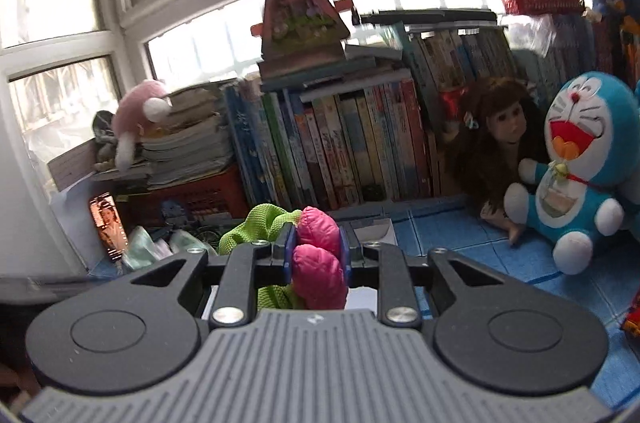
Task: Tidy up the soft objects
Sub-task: 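Carry both scrunchies to the white tray and open both tools to release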
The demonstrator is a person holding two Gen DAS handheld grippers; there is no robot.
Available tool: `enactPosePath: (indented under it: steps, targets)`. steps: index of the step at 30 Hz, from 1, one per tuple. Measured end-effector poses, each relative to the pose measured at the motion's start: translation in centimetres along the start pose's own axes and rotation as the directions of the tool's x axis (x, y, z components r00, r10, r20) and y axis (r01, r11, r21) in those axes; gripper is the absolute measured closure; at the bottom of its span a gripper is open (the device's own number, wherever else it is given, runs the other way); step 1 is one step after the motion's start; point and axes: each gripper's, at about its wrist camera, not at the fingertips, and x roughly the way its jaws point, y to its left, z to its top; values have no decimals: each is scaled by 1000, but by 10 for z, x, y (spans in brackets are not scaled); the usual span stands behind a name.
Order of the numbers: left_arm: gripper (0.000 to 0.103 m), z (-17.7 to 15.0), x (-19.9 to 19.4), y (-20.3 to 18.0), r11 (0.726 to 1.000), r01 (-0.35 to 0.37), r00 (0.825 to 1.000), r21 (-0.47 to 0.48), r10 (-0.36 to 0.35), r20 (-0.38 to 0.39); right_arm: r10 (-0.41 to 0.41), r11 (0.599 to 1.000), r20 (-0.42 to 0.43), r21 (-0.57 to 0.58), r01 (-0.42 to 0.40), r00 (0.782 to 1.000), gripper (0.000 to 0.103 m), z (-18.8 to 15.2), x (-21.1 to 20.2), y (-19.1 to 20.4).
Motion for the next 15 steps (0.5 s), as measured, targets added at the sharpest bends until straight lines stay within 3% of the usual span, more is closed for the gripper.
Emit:
enactPosePath:
  steps: [8,15]
  targets:
    - [79,13,91,10,992,-8,988,-126,-11,-155,-15,998,-167,50,24,986,76,-1,80,-19]
    - [79,14,143,24,982,-63,980,-179,27,-197,-42,996,-255,71,62,966,76,-13,128,-29]
